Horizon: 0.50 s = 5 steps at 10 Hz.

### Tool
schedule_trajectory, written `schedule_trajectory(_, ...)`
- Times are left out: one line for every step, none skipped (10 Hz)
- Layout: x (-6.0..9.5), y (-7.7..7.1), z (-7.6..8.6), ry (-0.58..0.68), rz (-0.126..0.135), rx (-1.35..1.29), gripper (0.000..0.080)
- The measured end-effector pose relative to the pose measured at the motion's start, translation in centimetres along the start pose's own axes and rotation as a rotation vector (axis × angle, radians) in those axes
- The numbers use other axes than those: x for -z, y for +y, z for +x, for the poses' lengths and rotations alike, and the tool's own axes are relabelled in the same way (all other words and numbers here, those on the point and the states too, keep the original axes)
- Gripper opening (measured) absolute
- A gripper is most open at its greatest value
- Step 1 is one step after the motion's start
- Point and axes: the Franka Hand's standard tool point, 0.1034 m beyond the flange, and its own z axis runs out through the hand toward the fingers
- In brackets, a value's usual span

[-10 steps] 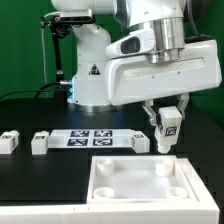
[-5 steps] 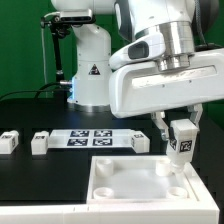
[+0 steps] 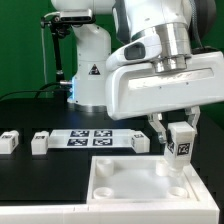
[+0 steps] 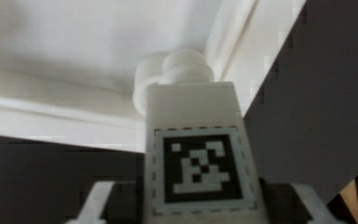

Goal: Assemble square table

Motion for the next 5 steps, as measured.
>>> schedule_trajectory(-0.4,0.1,0.7,0.008,0.001,-0.001,0.0287)
schedule_trajectory(-0.7,0.1,0.7,0.007,0.002,-0.002,0.0287)
schedule_trajectory(-0.9,0.1,0.5,0.004,0.003,-0.002,0.0287)
schedule_trajectory(-1.3,0.2,0.4,0.000,0.004,-0.004,0.0287)
schedule_trajectory(-1.6,0.3,0.2,-0.004,0.004,-0.005,0.0287)
